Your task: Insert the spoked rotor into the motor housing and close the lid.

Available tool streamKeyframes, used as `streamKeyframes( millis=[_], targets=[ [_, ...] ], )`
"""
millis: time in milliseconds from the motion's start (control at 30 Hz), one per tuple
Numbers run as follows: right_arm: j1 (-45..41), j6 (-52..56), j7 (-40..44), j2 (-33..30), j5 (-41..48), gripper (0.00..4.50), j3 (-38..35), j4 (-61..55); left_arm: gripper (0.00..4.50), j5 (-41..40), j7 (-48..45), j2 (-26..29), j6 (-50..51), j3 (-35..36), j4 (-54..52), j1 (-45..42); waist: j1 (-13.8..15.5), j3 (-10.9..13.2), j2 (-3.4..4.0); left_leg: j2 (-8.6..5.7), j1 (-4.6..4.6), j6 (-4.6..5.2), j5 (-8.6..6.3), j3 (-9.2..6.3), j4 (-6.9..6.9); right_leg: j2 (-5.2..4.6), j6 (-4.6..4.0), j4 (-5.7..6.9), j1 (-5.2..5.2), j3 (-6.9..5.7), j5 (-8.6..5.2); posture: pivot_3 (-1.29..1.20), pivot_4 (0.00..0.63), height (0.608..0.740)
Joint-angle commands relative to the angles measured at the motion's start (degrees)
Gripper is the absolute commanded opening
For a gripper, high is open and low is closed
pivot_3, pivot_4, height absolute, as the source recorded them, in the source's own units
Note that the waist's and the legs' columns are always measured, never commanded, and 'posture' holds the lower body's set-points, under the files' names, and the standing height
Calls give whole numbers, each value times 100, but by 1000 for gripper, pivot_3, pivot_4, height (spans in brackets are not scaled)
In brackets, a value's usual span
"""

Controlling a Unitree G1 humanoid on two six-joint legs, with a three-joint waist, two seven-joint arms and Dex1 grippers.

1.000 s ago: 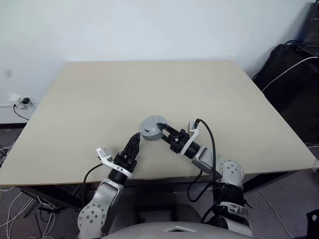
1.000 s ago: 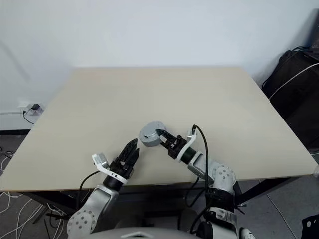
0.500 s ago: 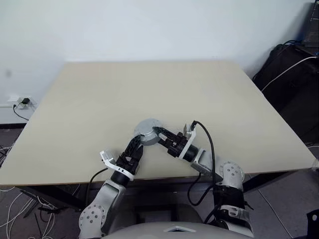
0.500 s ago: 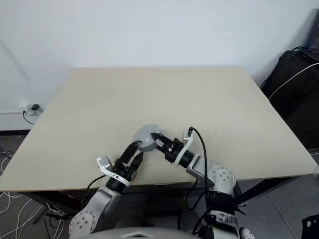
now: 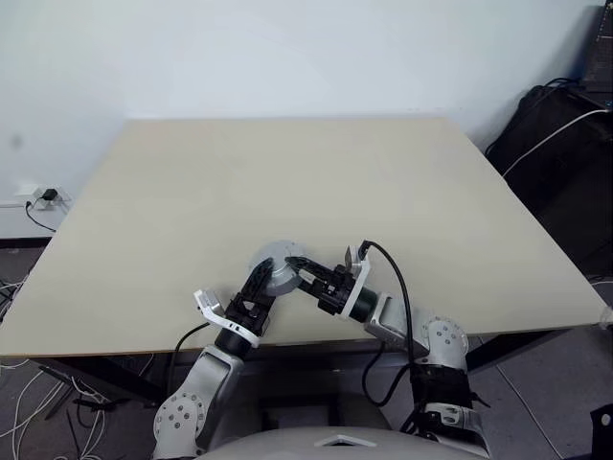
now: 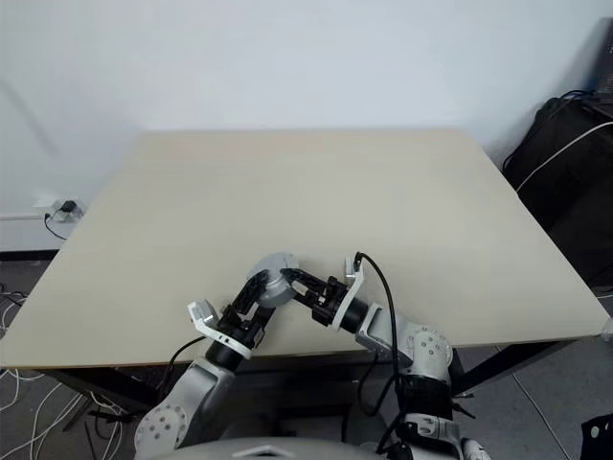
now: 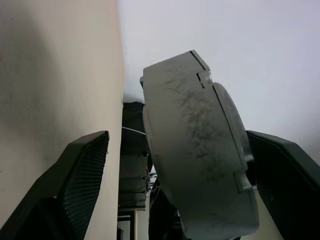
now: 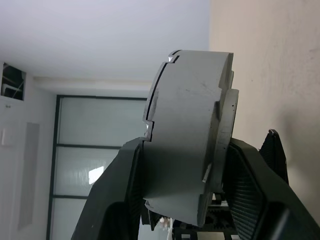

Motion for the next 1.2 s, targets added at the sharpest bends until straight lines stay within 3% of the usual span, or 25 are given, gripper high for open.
streamKeyframes(
  millis=[33, 233, 267, 567, 833, 1200],
  targets=[
    [-49, -55, 72, 16, 405, 1934, 40, -350, 4500, 3, -49, -642, -43, -126, 11, -98, 0, 0, 0, 0, 0, 0, 0, 0, 0, 0, 0, 0, 0, 0, 0, 0, 0, 740],
    [-6, -122, 23, -81, 308, 1934, 136, -402, 2595, 20, -50, -645, -91, -107, 51, -126, 0, -1, -1, 0, 0, 1, 0, 1, 4, 0, 2, 0, 1, 2, 2, 0, 0, 740],
    [1, -124, 42, -109, 258, 1934, 165, -427, 2512, 24, -53, -635, -100, -111, 54, -131, 0, -1, -1, 0, 0, 1, -1, 1, 4, 0, 3, 0, 1, 2, 2, 0, 0, 740],
    [32, -279, 261, -352, -304, 1934, 469, -673, 2477, 53, -47, -590, -152, -133, 66, -152, 2, -3, -1, 0, 1, 1, -1, 1, 8, 1, 4, 1, 3, 2, 3, 0, 0, 740],
    [55, -315, 236, -630, -580, 4500, 478, -618, 2140, 160, -61, -598, -222, -144, 3, -111, 6, -8, -4, 0, 3, 1, -1, 1, 12, 1, 4, 2, 6, 2, 4, 0, 0, 740],
    [212, -596, 175, -1098, -1269, 4500, 546, -1038, 2139, 498, 9, -648, -624, -21, -78, -143, 7, -9, -5, -2, 3, 6, -3, 1, 19, 1, 6, 2, 9, 7, 5, 0, 0, 740]
  ],
)
